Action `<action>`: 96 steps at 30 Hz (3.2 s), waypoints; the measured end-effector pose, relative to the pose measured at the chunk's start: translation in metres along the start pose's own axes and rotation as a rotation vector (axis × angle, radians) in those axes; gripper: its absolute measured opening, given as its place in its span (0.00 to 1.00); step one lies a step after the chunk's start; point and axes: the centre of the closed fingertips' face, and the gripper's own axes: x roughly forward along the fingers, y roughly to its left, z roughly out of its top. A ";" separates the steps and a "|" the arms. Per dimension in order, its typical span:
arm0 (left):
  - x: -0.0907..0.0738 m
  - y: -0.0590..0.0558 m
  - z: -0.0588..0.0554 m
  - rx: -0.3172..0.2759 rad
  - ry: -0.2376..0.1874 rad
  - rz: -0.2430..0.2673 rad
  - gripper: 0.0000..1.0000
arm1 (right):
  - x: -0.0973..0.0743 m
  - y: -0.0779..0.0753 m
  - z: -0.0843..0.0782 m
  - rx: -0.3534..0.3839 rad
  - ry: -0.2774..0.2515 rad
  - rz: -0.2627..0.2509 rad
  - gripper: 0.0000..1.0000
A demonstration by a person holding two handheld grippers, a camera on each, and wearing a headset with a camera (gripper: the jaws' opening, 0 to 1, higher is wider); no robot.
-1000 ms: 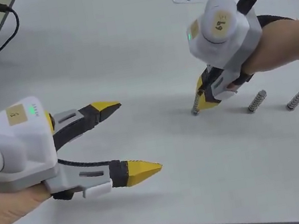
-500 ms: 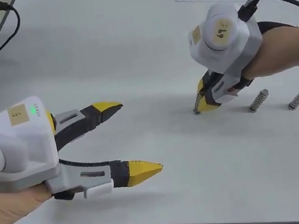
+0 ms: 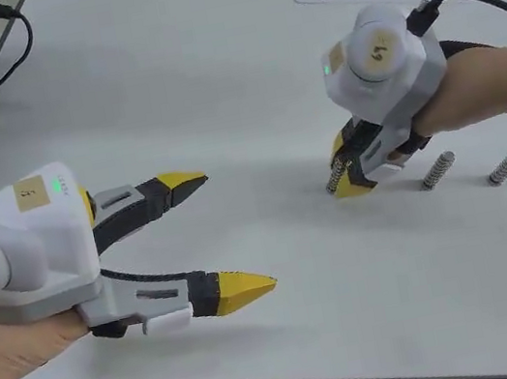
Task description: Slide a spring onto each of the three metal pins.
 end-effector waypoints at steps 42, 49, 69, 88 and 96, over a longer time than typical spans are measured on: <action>0.014 0.010 0.019 -0.035 -0.007 0.023 0.75 | -0.054 0.008 0.041 0.112 -0.401 -0.048 0.36; 0.020 0.006 0.026 -0.038 -0.002 0.020 0.78 | -0.068 0.013 0.033 0.129 -0.469 -0.074 0.39; 0.041 -0.012 0.042 -0.015 -0.006 0.032 0.85 | -0.120 0.037 0.004 0.194 -0.719 -0.154 0.52; 0.051 -0.019 0.054 -0.006 -0.031 0.030 0.88 | -0.149 0.047 -0.056 0.346 -0.847 -0.257 0.66; 0.052 -0.020 0.049 -0.005 -0.012 0.028 0.89 | -0.163 0.050 -0.109 0.446 -0.846 -0.322 0.69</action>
